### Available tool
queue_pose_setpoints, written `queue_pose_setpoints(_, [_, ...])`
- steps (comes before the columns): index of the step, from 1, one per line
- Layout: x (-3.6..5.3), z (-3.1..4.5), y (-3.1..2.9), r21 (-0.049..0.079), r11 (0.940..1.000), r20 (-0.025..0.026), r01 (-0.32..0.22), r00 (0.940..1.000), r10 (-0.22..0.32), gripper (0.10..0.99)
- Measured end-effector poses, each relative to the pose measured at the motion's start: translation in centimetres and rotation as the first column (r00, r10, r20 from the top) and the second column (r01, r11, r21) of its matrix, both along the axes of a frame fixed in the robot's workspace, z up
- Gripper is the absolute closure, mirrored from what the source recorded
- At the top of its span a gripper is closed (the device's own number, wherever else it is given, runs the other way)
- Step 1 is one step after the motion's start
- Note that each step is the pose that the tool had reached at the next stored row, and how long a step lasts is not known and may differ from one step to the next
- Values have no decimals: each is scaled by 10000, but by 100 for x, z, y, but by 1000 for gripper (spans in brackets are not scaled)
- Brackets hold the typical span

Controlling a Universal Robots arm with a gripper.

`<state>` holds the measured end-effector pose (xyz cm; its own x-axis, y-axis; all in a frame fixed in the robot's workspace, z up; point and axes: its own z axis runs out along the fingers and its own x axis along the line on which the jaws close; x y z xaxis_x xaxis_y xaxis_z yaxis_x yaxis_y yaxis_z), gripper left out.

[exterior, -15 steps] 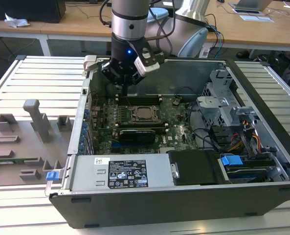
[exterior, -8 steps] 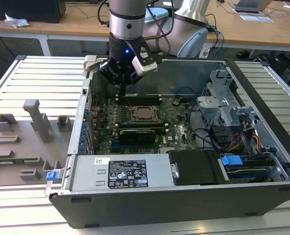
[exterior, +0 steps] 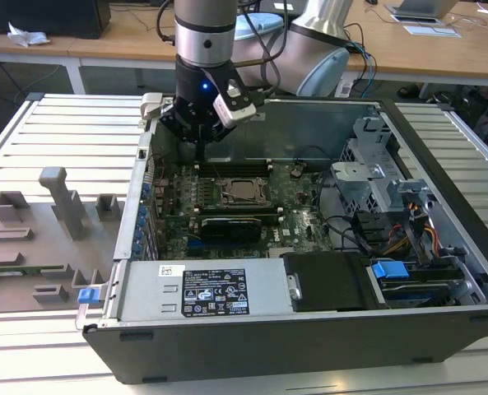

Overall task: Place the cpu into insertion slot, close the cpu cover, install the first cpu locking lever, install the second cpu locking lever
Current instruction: 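Install the first cpu locking lever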

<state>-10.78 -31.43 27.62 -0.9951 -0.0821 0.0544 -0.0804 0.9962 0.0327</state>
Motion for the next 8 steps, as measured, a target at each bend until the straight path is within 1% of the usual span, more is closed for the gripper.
queue_pose_setpoints(8, [-11,-30,0,0,10000,0,2,10000,-2,980])
